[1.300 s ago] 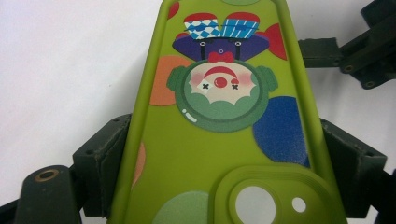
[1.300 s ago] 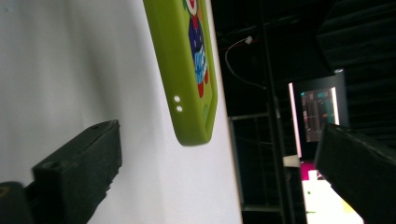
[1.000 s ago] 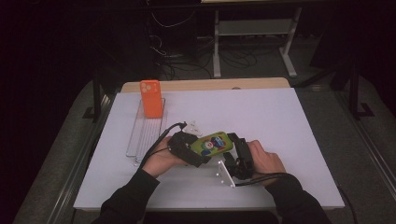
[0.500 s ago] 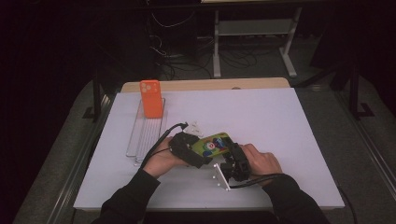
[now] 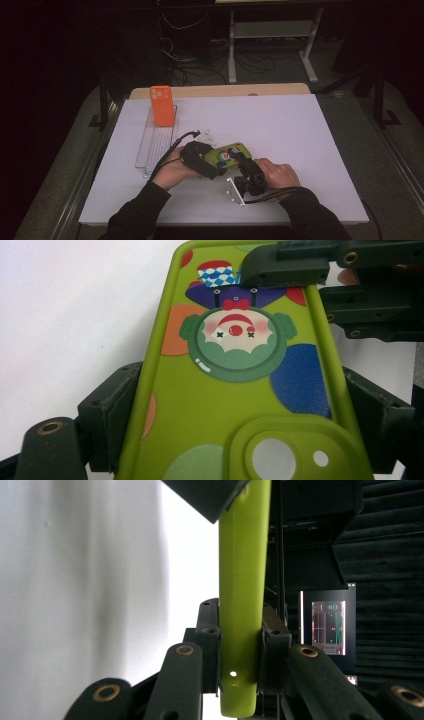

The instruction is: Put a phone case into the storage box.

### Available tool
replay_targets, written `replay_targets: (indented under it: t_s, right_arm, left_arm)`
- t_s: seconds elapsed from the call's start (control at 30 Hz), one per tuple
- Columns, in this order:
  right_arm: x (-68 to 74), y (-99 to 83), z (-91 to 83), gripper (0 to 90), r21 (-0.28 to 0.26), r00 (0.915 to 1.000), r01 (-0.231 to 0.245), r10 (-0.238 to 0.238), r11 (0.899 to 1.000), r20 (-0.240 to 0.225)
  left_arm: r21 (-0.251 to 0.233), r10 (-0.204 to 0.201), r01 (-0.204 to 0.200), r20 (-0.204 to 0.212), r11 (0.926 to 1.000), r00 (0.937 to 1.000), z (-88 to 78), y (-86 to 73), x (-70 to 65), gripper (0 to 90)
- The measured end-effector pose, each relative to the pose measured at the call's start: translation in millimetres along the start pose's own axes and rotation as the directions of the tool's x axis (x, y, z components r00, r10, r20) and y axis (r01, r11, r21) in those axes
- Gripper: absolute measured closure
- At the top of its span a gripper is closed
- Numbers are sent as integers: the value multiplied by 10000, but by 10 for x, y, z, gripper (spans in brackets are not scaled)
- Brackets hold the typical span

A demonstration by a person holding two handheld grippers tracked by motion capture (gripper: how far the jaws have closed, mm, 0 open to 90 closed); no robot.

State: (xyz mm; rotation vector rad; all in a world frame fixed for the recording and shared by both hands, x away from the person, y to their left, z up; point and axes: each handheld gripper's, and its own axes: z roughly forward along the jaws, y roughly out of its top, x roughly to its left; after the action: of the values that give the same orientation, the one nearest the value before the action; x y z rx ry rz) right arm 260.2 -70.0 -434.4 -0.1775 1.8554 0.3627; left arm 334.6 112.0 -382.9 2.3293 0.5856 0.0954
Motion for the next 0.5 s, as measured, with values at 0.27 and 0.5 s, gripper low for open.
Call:
replay_targets:
  t_s: [0.27,0.5]
  right_arm:
    - [-16,4,-1,755,101,10000,-54,54,9999,32]
    - [-59,-59,17,756,450,9977,-669,672,9967,-44]
  left_arm:
    - [-612,-250,238,-191,9978,9995,1,-14,-21,98]
    - [-939,-174,160,-142,9955,9997,-97,-21,30,0]
